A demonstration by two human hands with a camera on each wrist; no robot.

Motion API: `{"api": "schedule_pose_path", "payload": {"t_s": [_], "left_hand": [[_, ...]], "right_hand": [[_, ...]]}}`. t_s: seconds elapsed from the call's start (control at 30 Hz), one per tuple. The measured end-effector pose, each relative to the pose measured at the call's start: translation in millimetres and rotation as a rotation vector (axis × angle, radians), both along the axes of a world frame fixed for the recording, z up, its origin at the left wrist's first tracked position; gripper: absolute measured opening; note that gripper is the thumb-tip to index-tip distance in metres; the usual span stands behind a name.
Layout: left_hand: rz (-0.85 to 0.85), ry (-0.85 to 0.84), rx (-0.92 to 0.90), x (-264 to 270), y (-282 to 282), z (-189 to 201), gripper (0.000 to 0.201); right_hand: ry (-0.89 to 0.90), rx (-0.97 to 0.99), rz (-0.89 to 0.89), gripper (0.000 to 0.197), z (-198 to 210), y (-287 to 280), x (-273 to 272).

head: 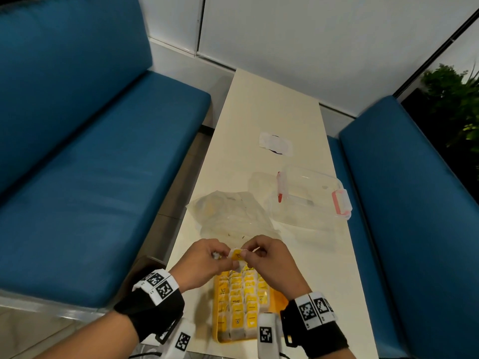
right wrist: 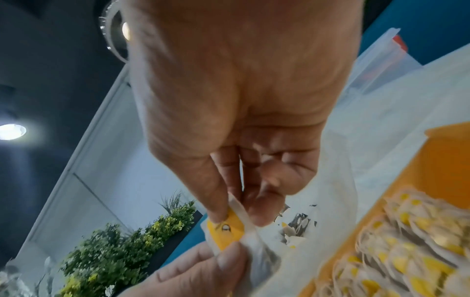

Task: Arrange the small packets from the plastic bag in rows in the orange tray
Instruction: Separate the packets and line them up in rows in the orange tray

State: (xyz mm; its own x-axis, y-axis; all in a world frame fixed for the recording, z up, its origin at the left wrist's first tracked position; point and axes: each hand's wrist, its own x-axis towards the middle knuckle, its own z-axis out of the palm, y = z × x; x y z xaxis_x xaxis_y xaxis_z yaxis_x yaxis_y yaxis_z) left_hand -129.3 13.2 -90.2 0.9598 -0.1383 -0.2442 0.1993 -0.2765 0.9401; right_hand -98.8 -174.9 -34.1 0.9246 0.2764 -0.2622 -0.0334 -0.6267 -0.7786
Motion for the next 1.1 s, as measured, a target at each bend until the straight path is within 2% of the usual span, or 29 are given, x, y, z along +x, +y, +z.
{"api": "schedule_pose_path", "payload": {"t_s": [0.23,0.3,0.47,0.63,0.77,0.93,1.1], "left_hand": [[0.033,-0.078,0.03,2,-7,-3,0.02],[0.042,-0.057,0.017,2,-8,-4,0.01],[0.077,0.017,0.026,0,-1,-23,0.013],[0.178,0.108,0.108,-7,10,-46,0.028],[0.109,0.184,0.186,-10,9,-52,0.046],[-0.02,0.235,0.244,-9,4,-58,0.039],[-0.03,0.22,0.255,-10,2,-59,0.035]], "right_hand": [[0.126,0.136,-0.12,0.005,-6,0,-9],[0.143,0.165,-0.162,0.005,-8,-4,-9],[0.178,0.139,-0.219,0.006,-14,-32,-11],[0.276,0.029,-0.267,0.005,-38,-68,-23],[0.321,-0.124,-0.247,0.007,-54,-82,-32],[0.358,-0.306,-0.177,0.01,-74,-83,-40],[0.374,-0.427,-0.157,0.008,-90,-84,-43]]}}
